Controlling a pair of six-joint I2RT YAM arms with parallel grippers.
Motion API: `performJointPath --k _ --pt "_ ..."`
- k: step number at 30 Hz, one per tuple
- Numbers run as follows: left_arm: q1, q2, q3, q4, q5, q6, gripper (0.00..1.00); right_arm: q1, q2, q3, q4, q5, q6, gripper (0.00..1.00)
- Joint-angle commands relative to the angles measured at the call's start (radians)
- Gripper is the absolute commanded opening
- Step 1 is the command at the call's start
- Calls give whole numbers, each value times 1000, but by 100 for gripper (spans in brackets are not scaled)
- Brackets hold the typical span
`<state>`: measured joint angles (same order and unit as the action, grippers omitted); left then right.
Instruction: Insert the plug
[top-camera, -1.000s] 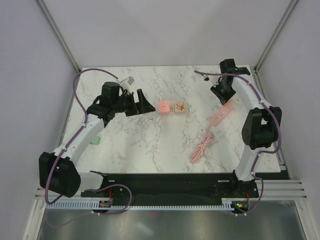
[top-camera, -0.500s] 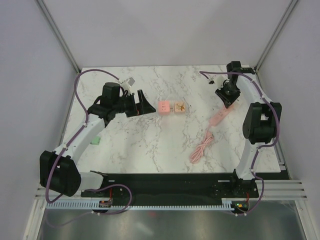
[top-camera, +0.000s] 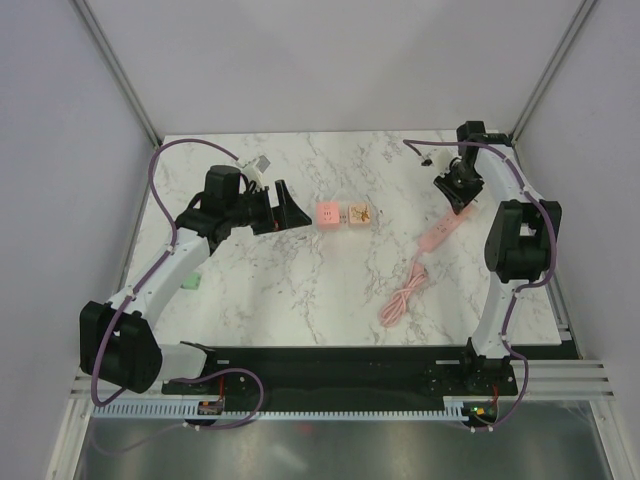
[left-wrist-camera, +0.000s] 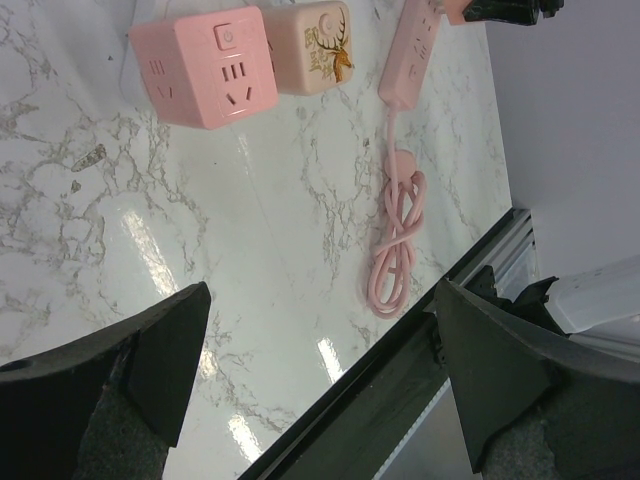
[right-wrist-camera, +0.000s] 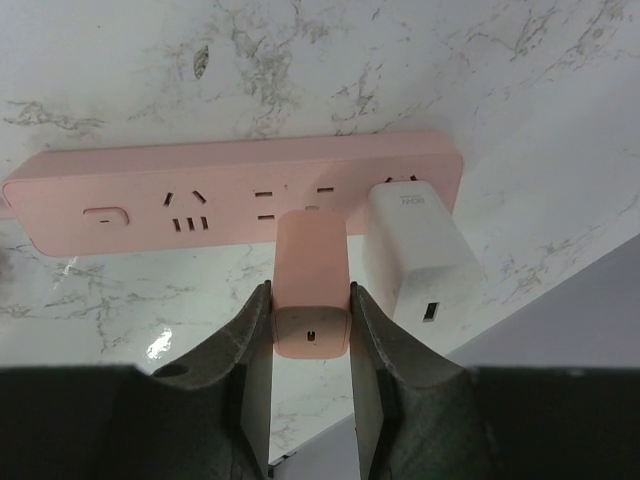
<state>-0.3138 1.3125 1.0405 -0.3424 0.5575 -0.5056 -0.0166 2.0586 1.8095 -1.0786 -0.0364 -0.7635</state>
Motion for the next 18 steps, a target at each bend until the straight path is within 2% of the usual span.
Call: performJointPath --k 1,18 --pt "2 -13 0 34 24 18 100 -5 0 21 2 26 -3 0" --pt "1 -21 -5 37 28 15 100 -8 44 -6 34 39 3 0"
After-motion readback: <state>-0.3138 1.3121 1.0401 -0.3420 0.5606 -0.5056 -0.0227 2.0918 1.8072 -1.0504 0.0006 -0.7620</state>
